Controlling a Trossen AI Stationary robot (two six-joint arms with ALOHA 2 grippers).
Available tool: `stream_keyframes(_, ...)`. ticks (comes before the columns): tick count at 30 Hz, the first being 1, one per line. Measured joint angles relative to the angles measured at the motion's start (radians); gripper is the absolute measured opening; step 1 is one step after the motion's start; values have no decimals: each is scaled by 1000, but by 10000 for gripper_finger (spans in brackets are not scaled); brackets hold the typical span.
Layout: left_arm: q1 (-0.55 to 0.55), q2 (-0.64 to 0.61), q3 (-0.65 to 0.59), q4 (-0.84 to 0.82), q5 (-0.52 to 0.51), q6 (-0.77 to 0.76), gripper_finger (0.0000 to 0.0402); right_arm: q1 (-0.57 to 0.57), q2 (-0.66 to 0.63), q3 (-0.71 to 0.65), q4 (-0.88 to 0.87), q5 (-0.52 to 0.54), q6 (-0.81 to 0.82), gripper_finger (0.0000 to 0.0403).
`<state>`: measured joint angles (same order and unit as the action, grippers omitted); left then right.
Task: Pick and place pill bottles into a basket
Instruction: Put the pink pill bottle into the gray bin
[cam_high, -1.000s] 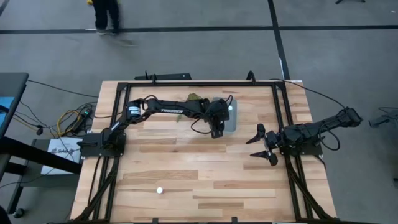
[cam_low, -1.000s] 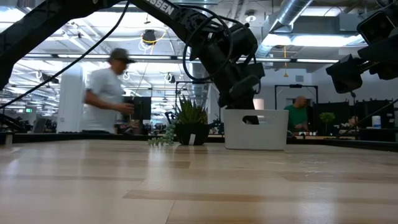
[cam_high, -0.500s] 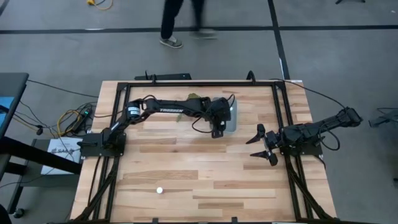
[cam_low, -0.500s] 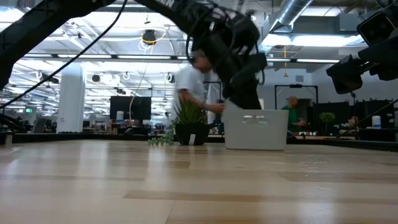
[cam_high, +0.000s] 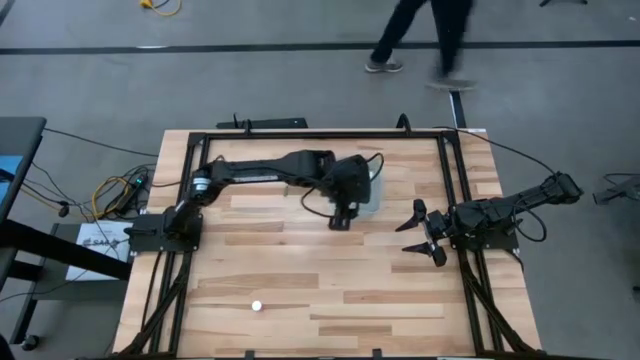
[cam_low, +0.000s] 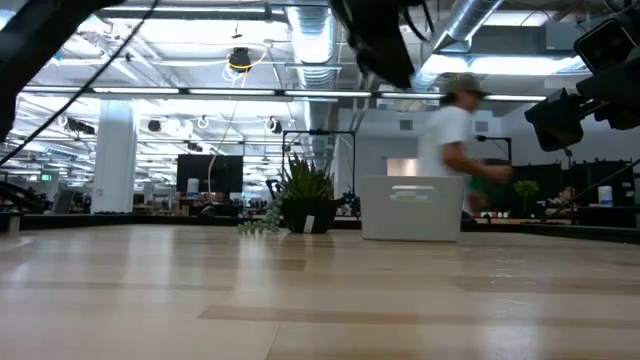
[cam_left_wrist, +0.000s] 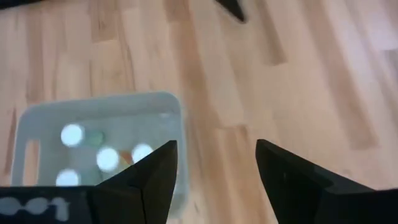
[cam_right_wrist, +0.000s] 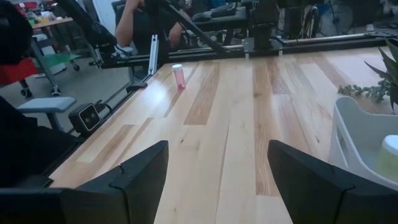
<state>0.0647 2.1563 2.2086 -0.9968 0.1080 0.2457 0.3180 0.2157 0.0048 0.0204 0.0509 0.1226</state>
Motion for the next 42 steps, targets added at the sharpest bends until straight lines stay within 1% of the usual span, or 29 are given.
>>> stream_keyframes(2, -23, -41, 1, -57, -19, -32, 208, 0, 0, 0, 0, 0, -1, 270)
stream_keyframes(6, -81, -121, -11, -137, -113, -100, 208, 0, 0, 0, 0, -1, -12, 270)
stream_keyframes(8, -109, -160, -34, -177, -134, -137, 208, 0, 0, 0, 0, -1, -18, 270)
stream_keyframes(11, -150, -220, -81, -223, -176, -242, 208, 0, 0, 0, 0, -1, -26, 270)
stream_keyframes(15, -220, -302, -194, -262, -308, -394, 208, 0, 0, 0, 0, -1, -26, 270)
stream_keyframes(22, -368, -448, -451, -269, -428, -724, 208, 0, 0, 0, 0, -1, -55, 270)
stream_keyframes(28, -459, -581, -694, -227, -413, -975, 208, 0, 0, 0, -1, -2, -55, 270)
stream_keyframes(33, -526, -699, -883, -84, -355, -1145, 208, 0, 0, 0, -1, -2, -53, 270)
stream_keyframes(37, -596, -724, -968, -23, -338, -1264, 208, 0, 0, 0, -1, -2, -53, 270)
stream_keyframes(39, -633, -717, -989, -12, -321, -1317, 208, 0, 0, 0, -1, -2, -53, 270)
stream_keyframes(42, -684, -687, -1011, 57, -286, -1362, 208, 0, 0, 0, -1, -2, -52, 270)
